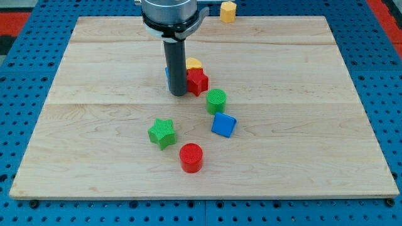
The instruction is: Push the blue triangle closer to red star
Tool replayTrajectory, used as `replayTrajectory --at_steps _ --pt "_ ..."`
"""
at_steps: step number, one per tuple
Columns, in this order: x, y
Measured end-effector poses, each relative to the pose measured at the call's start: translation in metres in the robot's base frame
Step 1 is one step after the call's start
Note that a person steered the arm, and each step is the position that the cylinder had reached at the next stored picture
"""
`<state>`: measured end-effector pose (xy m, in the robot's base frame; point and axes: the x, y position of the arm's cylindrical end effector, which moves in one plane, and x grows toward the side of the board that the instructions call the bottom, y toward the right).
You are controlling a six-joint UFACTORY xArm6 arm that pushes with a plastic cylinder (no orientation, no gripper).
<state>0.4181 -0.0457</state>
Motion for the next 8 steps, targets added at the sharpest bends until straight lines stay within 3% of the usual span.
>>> replayTrajectory --at_steps 1,2,4,5,6,8 --pt "0.033 0.012" --pt "0.077 0.084" --pt "0.130 0.109" --pt "0.139 0.170" --pt "0.109 0.184" --pt "0.139 0.181"
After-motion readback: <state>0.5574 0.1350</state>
